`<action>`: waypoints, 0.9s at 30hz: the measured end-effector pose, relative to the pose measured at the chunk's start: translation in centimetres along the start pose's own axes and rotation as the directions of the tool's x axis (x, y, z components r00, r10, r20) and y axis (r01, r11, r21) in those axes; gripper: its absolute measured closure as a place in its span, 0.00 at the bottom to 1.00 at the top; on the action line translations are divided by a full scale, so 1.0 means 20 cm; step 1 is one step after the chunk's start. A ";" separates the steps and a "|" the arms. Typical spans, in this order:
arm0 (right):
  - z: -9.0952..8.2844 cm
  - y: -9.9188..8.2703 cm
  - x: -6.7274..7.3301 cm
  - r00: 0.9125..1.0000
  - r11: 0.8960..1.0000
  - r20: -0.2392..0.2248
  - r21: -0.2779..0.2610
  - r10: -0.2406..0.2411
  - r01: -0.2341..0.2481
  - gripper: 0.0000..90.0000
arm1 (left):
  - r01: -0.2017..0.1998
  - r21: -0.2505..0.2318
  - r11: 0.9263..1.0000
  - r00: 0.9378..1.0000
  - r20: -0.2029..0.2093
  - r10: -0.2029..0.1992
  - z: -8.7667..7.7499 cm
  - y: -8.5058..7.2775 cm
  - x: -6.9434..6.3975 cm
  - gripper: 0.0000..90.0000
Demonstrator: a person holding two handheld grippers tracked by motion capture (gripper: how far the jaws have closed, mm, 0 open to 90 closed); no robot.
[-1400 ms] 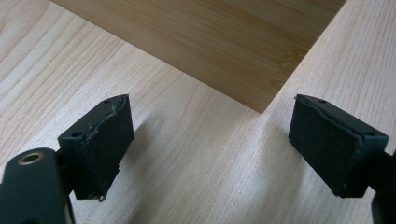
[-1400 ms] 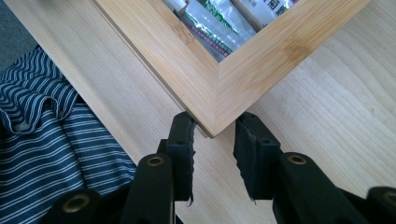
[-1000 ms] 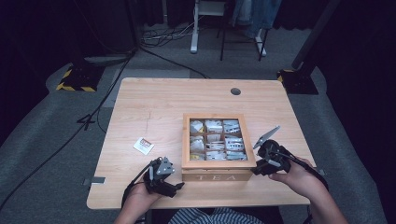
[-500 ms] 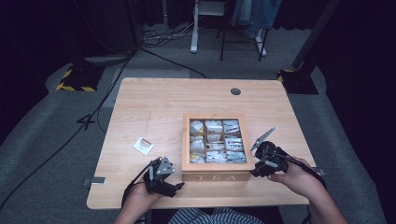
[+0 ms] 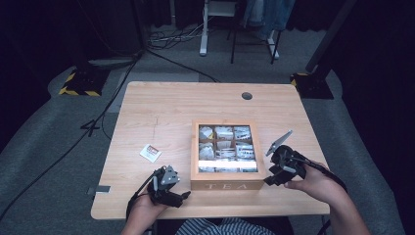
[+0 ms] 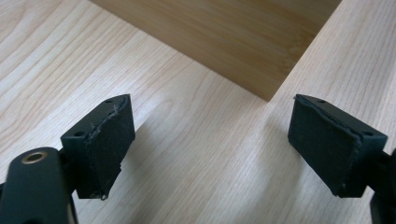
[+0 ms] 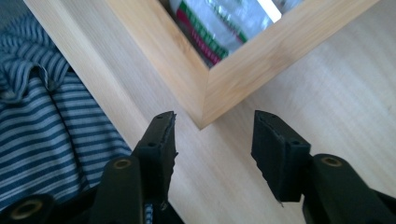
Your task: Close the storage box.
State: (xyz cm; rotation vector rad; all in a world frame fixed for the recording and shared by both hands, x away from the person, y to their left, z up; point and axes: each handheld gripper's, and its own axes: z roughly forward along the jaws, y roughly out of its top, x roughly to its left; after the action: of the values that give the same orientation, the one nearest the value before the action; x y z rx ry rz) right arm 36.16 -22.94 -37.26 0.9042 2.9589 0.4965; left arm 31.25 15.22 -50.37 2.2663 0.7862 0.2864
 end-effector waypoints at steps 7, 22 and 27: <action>-0.09 -0.02 -0.07 0.999 0.983 0.037 -0.185 0.024 -0.017 0.49 | 0.022 0.000 1.000 1.000 -0.022 -0.022 -0.03 -0.03 0.03 0.18; -0.05 -0.13 -0.35 0.986 0.926 0.073 -0.359 0.152 -0.116 0.49 | 0.050 -0.003 0.999 0.998 -0.041 -0.051 -0.05 -0.05 0.09 0.18; 0.03 -0.18 -0.45 0.977 0.910 0.102 -0.392 0.188 -0.134 0.50 | 0.051 -0.003 0.999 0.997 -0.050 -0.051 -0.06 -0.06 0.10 0.18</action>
State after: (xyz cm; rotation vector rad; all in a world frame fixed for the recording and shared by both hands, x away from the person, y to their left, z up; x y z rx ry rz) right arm 41.72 -30.54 -39.61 1.0845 2.5410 0.9368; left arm 31.82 17.71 -50.38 2.2413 0.8678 0.3206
